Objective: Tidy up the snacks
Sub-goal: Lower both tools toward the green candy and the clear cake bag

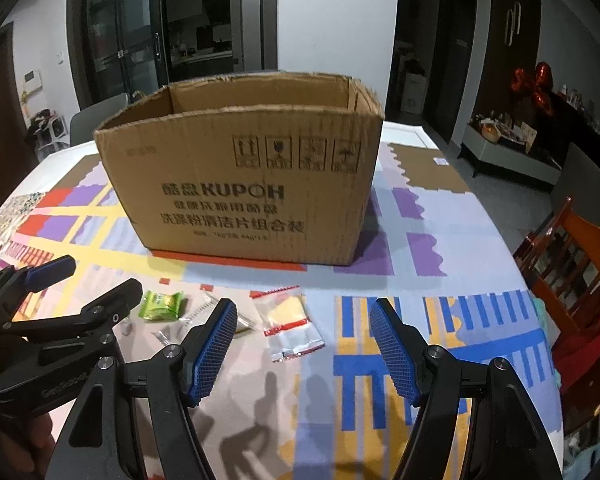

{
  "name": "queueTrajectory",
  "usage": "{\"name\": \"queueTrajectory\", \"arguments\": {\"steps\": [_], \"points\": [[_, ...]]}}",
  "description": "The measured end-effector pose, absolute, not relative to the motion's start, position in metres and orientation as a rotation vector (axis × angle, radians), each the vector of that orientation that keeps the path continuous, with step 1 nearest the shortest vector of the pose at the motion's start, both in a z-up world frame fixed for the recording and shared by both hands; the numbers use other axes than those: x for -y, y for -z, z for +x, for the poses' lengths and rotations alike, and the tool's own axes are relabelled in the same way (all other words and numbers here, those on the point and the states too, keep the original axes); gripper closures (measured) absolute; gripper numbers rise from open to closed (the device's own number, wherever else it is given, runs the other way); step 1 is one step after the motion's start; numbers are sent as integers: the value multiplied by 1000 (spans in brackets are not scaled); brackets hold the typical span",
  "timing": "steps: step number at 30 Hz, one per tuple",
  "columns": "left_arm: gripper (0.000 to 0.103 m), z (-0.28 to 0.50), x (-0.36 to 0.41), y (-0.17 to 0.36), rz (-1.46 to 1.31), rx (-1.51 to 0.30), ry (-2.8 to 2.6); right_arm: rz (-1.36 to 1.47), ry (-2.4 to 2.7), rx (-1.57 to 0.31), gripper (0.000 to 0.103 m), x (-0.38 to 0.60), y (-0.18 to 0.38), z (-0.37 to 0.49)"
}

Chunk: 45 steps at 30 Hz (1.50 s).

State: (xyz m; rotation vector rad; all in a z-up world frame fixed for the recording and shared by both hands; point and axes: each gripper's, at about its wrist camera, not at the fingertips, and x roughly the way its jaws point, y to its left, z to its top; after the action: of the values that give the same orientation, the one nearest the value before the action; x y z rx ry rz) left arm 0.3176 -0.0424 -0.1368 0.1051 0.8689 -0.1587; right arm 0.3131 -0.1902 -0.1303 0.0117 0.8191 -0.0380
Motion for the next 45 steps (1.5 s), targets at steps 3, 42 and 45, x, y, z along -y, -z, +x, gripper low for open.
{"name": "queueTrajectory", "arguments": {"steps": [3, 42, 45], "points": [[21, 322, 46, 143, 105, -885, 168, 8, 31, -835, 33, 192, 138, 316], [59, 343, 63, 188, 126, -976, 216, 41, -57, -953, 55, 196, 193, 353], [66, 341, 65, 187, 134, -972, 220, 60, -60, -956, 56, 198, 195, 353]]}}
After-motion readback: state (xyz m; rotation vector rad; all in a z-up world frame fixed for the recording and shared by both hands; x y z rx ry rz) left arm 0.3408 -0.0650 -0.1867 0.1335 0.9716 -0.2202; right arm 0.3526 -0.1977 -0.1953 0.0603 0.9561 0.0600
